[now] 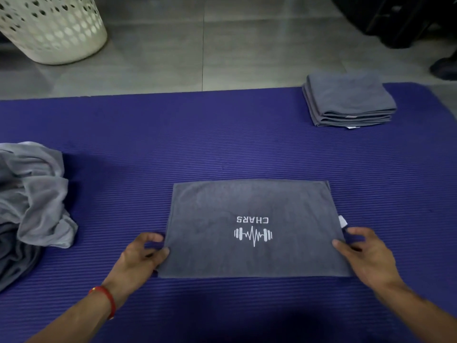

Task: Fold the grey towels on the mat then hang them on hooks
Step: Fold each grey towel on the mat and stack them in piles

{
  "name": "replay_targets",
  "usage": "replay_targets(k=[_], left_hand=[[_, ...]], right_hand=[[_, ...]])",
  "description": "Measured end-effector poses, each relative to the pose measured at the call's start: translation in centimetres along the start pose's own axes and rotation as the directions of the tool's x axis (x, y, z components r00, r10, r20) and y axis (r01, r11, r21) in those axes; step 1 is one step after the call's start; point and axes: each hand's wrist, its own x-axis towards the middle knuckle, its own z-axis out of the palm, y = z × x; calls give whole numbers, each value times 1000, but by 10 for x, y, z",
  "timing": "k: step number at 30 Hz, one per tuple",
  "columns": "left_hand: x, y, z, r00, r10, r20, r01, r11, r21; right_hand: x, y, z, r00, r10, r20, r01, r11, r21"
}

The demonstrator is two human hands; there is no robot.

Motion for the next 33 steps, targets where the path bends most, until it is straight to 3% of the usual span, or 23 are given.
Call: replay_targets(k=[3, 6, 10, 12, 15, 17, 20, 26, 29, 33], left_hand=[[-4, 0, -7, 999, 28, 45, -28, 1000, 0], [-2, -9, -10, 994, 58, 97, -72, 986, 153], [6, -15, -1, 993, 121, 3, -113, 919, 377], [9, -11, 11, 928, 367, -56, -235, 698, 676], [5, 10, 49, 710, 693, 128, -459, 317, 830], [9, 18, 80, 601, 736, 312, -590, 145, 794], [24, 9, 107, 535, 663, 523, -654, -67, 754], [29, 8, 107, 574, 619, 536, -678, -7, 735], [27, 13, 111, 598, 618, 510, -672, 41, 739], [27, 11, 113, 581, 607, 542, -659, -40, 751]], right_hand=[[2, 3, -9, 998, -23, 51, 22, 1000, 19], [2, 7, -10, 996, -45, 77, 47, 998, -33], [4, 2, -8, 995, -66, 80, 78, 984, -162], [8, -5, -9, 994, -88, 68, 104, 957, -272], [21, -11, -4, 996, -91, 21, 92, 899, -427], [29, -14, 0, 1000, -27, 10, 29, 906, -422], [32, -19, 5, 998, 31, 58, -9, 939, -342], [21, -28, 12, 992, -110, 59, 125, 901, -416], [21, -26, 15, 999, -52, 12, 53, 940, -337], [20, -30, 15, 997, 64, 38, -59, 989, -138]])
